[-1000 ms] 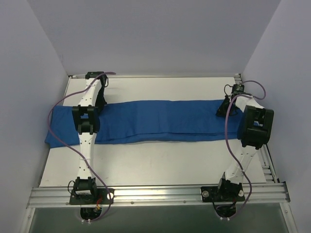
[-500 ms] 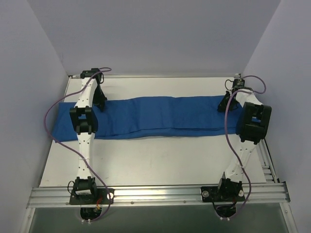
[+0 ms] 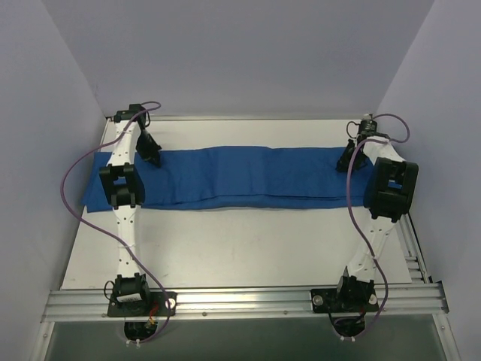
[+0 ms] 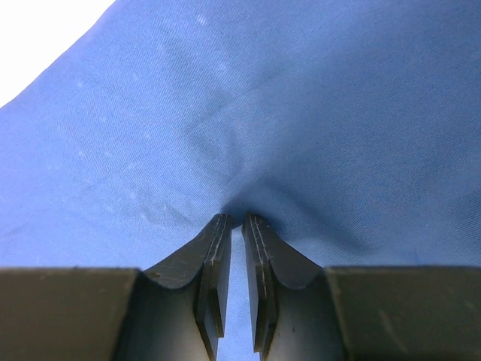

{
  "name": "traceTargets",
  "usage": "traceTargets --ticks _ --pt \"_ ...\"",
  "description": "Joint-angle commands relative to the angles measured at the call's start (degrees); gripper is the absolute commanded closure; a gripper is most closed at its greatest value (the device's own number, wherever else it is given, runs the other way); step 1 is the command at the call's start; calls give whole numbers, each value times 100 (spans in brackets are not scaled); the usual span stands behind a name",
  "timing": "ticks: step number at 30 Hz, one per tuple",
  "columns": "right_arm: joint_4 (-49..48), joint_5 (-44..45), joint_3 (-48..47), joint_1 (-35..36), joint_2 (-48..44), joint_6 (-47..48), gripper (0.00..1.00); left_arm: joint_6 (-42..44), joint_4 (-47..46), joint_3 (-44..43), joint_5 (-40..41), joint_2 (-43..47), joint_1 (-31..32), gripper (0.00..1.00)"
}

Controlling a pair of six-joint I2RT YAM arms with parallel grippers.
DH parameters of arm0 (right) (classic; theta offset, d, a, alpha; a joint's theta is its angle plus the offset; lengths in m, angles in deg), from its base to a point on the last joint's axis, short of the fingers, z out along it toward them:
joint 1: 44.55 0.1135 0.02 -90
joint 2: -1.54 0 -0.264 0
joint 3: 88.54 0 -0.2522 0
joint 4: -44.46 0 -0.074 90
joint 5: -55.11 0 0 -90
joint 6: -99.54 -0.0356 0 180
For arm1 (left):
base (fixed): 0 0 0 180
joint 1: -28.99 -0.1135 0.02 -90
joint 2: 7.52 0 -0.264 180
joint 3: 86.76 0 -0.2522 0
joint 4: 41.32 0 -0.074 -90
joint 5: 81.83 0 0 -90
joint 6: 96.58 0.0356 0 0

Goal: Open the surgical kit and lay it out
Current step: Open the surgical kit at the center of the board.

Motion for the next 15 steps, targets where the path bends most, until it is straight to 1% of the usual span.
traceTargets --ticks 1,4,7,10,11,12,15 --pt "268 819 296 -21 606 281 83 -171 -898 496 252 72 -45 97" --pt "320 845 340 -21 614 272 83 -224 -687 559 418 55 -36 98" --pt "242 863 603 -21 545 254 83 -216 -494 743 533 -16 -18 98" --pt "154 907 929 -39 448 245 83 -242 -388 1147 603 2 -18 98" --pt "136 933 1008 -39 421 237 83 -285 -379 1252 586 106 -53 98" --pt "101 933 1165 -47 386 237 83 -251 -527 1549 577 212 -62 98" --pt "30 950 1342 -83 237 219 83 -277 -564 1911 718 441 -124 98"
